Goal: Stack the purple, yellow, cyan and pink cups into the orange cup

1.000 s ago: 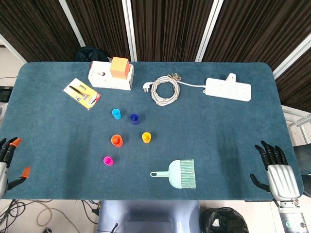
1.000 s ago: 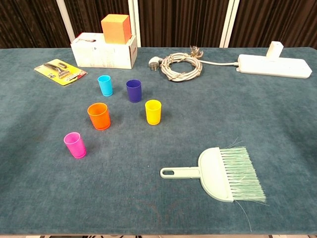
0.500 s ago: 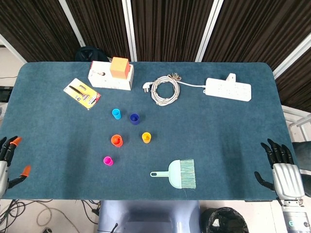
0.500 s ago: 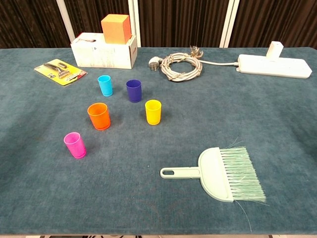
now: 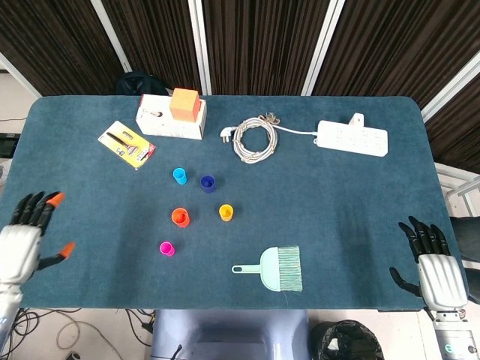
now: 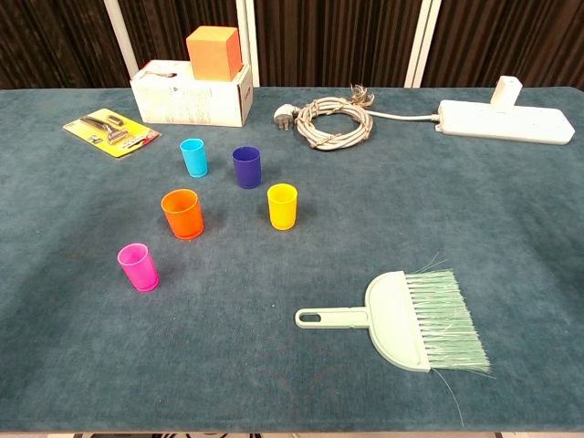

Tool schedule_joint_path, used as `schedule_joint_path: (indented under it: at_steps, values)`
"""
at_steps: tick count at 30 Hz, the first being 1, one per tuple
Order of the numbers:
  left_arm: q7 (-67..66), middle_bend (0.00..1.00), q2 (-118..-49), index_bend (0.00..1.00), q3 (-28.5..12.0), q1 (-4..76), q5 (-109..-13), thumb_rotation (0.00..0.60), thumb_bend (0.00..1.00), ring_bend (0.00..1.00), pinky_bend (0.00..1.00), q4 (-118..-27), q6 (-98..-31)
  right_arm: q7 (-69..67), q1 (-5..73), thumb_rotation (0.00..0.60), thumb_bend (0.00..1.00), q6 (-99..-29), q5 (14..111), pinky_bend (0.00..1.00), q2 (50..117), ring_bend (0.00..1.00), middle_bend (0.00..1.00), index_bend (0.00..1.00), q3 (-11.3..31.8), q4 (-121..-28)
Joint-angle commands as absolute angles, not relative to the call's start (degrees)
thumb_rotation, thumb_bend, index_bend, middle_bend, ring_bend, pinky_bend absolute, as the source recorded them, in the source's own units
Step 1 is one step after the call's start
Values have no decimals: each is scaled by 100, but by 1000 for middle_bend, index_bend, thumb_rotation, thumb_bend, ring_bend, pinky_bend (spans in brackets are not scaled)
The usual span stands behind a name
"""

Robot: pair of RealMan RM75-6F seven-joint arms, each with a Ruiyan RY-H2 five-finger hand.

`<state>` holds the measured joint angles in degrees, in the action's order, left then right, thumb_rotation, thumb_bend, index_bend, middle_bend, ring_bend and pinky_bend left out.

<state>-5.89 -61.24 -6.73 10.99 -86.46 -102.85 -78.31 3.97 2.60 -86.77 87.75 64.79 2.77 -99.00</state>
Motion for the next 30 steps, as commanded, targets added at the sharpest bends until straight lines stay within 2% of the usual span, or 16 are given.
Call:
schedule_joint_path:
  at_steps: [1,5,11,19,30]
  values:
    - [-1521,70,-6130,78,-1361,2498,-7553,600,203,0,0,-10642,-5988,406,253,600,337,-8680,8742,51,6480,94,46,119,289,-9904]
    - [-2269,70,-6419,95,-1704,3464,-6508,600,203,0,0,-10410,-4991,430,278,600,336,-8593,8559,51,6509,94,46,118,349,-9809]
    - [-2827,70,-6985,109,-1949,4548,-5042,600,203,0,0,-9830,-4339,416,380,600,337,-8267,8062,50,6639,94,46,119,492,-9461]
    - [-3284,70,-7813,161,-1796,5647,-4019,600,203,0,0,-8525,-3877,520,412,600,336,-8171,7680,51,6758,94,46,118,641,-9180]
    - [-3477,71,-8692,192,-1433,6452,-3395,600,202,0,0,-7262,-3544,676,435,600,337,-8091,7446,50,6846,94,46,118,702,-9035]
